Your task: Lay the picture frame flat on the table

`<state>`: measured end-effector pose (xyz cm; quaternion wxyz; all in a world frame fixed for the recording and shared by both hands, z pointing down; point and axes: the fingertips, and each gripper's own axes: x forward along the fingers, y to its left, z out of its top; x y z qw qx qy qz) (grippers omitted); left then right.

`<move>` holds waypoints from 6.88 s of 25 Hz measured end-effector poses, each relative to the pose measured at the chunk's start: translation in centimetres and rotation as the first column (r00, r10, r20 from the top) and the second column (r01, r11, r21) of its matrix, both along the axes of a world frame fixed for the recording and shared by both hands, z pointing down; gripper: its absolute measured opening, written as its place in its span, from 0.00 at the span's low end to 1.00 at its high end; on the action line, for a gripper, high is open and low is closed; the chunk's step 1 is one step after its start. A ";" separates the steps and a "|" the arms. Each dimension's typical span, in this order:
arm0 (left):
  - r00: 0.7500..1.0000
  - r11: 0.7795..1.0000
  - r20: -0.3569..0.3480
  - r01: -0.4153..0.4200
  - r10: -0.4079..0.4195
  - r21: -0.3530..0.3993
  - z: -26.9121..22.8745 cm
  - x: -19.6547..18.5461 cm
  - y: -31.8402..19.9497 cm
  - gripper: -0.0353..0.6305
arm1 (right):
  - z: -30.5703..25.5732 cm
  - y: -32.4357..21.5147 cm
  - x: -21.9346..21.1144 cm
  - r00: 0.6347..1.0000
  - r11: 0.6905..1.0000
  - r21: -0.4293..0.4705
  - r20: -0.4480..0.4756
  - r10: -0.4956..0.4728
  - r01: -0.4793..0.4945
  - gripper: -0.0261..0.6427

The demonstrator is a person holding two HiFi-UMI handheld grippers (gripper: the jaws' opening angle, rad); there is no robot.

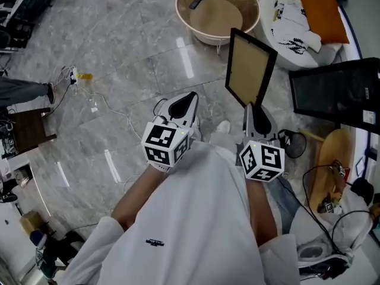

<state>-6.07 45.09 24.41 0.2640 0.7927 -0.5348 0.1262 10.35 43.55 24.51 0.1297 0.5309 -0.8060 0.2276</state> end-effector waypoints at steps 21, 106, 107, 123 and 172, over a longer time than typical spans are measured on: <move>0.997 0.996 -0.039 -0.067 0.069 0.057 -0.4 -8.9 -4.1 0.06 | -1.2 -2.9 -5.4 0.989 0.989 0.052 -0.035 0.142 -0.140 0.13; 0.997 0.985 -0.007 -0.076 0.076 -0.153 13.5 1.6 -52.7 0.06 | 16.6 -54.1 3.0 0.992 0.982 -0.143 -0.049 0.119 -0.125 0.11; 0.997 0.985 -0.008 -0.072 0.072 -0.159 14.3 1.7 -53.0 0.06 | 17.4 -54.3 3.1 0.992 0.981 -0.145 -0.050 0.120 -0.126 0.11; 1.000 0.973 -0.002 -0.028 0.029 -0.230 27.4 3.0 -56.7 0.06 | 30.0 -58.3 3.6 0.992 0.979 -0.157 -0.046 0.121 -0.127 0.11; 0.996 0.945 -0.013 -0.090 0.090 -0.313 42.7 6.0 -59.2 0.06 | 47.0 -61.9 3.8 0.990 0.967 -0.215 -0.060 0.128 -0.138 0.12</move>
